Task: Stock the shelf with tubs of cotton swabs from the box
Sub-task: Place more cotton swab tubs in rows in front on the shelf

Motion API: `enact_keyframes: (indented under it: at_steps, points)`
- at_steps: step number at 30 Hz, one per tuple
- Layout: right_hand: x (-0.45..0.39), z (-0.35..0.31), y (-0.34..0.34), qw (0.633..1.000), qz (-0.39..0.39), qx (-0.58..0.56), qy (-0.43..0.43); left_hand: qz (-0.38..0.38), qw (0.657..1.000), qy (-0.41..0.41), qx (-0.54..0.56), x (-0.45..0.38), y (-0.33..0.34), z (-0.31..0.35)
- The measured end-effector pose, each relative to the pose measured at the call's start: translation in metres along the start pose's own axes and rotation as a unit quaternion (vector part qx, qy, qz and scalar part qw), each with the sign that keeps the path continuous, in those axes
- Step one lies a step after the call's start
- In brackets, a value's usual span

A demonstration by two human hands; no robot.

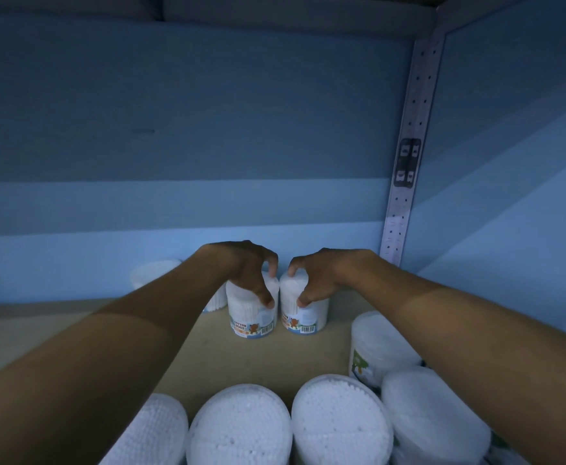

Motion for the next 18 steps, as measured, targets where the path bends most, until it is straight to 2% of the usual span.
enact_keyframes:
  at_steps: [18]
  points:
    - [0.055,-0.008,0.008,1.000,-0.006,-0.008,-0.026,-0.004,0.998,0.024,0.054,0.063,0.006,0.022]
Point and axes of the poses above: each hand's wrist, its own x-axis away from the middle knuckle, its own y-axis out of the palm, z = x × y, the point moved 2 cm from there along -x, towards the middle knuckle, and after that the axes turned 8 degrees about y, right-handed, at the moved point
